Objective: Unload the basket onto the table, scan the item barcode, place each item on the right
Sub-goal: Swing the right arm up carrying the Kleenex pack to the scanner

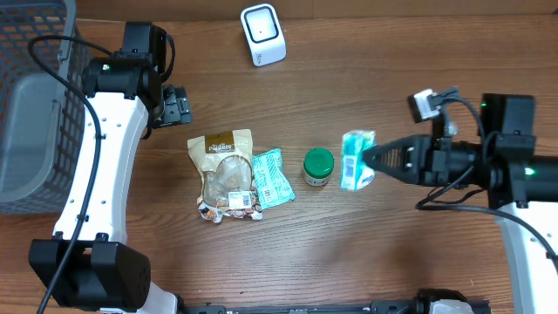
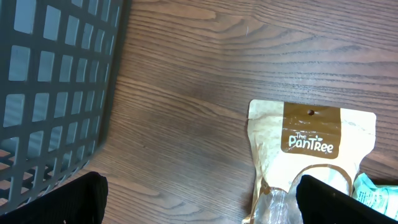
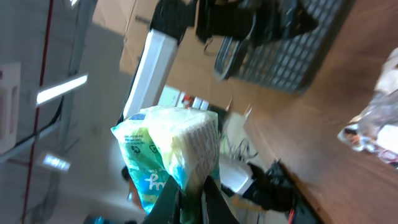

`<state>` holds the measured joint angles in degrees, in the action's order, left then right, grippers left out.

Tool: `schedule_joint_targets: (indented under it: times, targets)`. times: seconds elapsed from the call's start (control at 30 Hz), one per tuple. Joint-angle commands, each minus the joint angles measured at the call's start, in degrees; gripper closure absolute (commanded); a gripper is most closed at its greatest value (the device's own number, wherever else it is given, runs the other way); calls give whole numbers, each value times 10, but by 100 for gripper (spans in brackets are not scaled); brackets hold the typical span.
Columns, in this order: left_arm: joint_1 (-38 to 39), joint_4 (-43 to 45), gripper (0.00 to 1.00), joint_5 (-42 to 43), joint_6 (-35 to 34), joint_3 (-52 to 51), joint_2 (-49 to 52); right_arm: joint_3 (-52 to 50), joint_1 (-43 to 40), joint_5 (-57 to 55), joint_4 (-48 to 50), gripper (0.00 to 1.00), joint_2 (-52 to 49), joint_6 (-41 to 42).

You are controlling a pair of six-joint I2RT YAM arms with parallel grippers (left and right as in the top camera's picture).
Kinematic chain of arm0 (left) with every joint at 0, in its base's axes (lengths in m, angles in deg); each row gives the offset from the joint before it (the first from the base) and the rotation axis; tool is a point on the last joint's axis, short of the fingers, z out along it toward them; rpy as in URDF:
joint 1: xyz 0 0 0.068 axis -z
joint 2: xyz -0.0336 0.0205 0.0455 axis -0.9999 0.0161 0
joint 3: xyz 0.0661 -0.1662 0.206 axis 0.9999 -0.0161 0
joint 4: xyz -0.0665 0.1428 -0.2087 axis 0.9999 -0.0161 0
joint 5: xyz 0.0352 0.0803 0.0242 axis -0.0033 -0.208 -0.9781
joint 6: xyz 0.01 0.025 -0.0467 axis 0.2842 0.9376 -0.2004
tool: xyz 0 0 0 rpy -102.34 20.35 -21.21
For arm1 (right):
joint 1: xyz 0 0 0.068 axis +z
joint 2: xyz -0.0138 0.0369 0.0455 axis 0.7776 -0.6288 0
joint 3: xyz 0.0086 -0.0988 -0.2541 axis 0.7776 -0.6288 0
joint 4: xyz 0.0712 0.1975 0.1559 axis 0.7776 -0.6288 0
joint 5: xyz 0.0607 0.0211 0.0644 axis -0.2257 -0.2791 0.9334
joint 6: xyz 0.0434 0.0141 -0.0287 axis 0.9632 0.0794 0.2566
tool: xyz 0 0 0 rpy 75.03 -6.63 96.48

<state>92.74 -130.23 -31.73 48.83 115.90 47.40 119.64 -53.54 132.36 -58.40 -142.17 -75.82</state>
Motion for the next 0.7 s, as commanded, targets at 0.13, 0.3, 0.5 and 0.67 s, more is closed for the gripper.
schedule_joint_targets:
  times: [0.13,0.3,0.5,0.67]
  targets:
    - [-3,0,1,-8,4,8,2,16,27,19,0,96,7,-2]
    - [-3,0,0,-8,4,8,2,16,27,-1,35,96,7,-2]
    - [-3,0,1,-8,4,8,2,16,30,-339,34,96,4,32]
    - [-3,0,1,-8,4,8,2,15,49,-522,17,96,-11,32]
